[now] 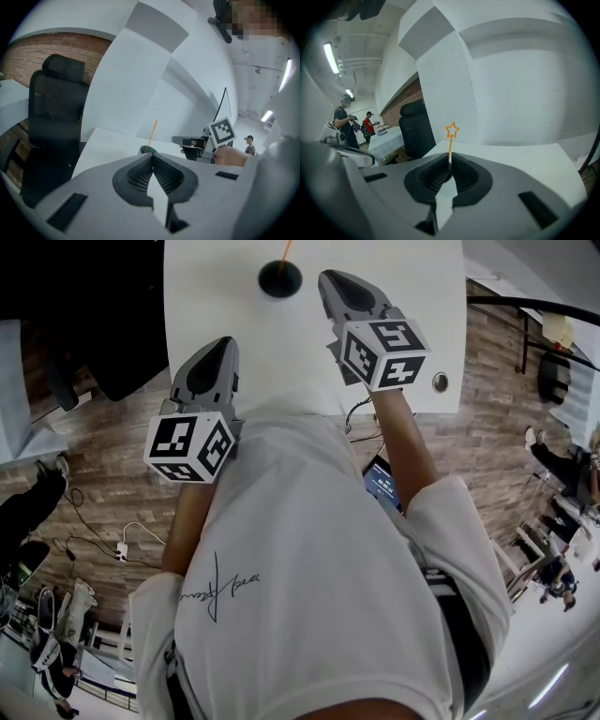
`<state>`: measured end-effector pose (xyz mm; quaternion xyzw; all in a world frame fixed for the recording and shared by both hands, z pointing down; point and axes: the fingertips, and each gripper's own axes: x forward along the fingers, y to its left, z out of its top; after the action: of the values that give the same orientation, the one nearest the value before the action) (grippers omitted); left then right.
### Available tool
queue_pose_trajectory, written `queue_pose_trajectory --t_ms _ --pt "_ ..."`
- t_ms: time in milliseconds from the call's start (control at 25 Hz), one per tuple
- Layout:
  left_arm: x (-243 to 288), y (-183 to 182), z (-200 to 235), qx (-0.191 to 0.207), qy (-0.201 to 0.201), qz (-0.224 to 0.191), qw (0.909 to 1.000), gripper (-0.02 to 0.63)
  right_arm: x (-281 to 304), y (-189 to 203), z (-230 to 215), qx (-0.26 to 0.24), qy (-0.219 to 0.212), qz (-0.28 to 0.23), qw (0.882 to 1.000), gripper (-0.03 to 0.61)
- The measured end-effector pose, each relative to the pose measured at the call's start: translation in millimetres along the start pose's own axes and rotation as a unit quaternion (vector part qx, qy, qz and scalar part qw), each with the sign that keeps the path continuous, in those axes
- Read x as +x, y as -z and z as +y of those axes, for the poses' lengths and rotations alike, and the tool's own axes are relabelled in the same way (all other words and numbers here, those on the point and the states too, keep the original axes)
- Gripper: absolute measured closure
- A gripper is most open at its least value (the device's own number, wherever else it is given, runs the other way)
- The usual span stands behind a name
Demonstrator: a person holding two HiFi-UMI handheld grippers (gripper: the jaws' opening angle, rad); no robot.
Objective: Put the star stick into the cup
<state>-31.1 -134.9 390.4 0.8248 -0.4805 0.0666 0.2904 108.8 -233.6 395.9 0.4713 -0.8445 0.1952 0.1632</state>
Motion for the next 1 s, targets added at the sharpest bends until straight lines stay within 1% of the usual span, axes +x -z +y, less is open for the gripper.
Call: queue_pose_trajectory --t_ms 480,680,1000 --pt "-1 -8 -8 0.006 0.011 -0.013 0.9998 0.604 -24 2 2 0.006 0.007 -0.005 1.000 0.561" --pt "-3 -11 -7 -0.001 0.011 -0.019 0.9997 0.604 -32 2 8 0.010 0.004 -0.008 1.000 0.560" --pt "-5 -6 -9 0.000 0.011 -0.017 0.9998 0.604 -50 2 16 0.017 -0.004 -0.015 1.000 0.561"
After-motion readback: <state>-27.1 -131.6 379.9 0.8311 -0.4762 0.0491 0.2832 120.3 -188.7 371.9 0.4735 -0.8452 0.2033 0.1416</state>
